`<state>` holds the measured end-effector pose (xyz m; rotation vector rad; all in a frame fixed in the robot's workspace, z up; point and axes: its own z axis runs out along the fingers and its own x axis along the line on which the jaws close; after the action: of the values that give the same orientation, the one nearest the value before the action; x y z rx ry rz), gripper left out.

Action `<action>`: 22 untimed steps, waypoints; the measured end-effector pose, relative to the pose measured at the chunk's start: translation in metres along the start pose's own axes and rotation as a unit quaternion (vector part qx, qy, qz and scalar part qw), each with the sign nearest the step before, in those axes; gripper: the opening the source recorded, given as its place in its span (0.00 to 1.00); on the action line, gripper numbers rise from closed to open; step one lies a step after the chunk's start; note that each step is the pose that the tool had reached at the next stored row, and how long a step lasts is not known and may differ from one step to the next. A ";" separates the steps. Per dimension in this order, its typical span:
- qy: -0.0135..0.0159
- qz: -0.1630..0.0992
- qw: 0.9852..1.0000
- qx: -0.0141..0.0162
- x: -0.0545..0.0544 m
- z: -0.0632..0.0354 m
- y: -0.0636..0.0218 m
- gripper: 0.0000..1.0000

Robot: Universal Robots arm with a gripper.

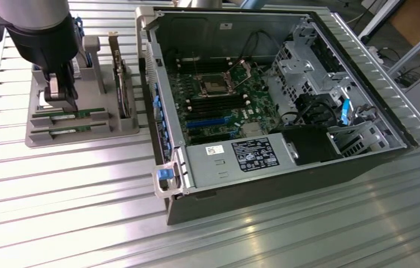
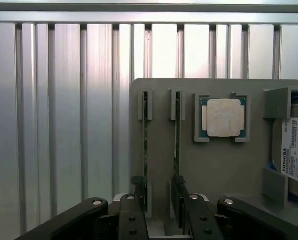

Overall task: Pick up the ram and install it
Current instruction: 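Pick up the ram and move it above insertion slot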

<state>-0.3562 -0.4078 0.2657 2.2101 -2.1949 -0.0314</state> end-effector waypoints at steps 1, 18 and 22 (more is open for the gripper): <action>0.000 0.000 1.000 0.000 0.000 0.0008 0.0000 0.36; 0.001 -0.010 1.000 0.000 0.001 0.0145 0.0025 0.36; 0.001 -0.013 1.000 0.000 0.001 0.0178 0.0024 0.36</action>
<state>-0.3591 -0.4093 0.2480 2.2381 -2.1654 -0.0300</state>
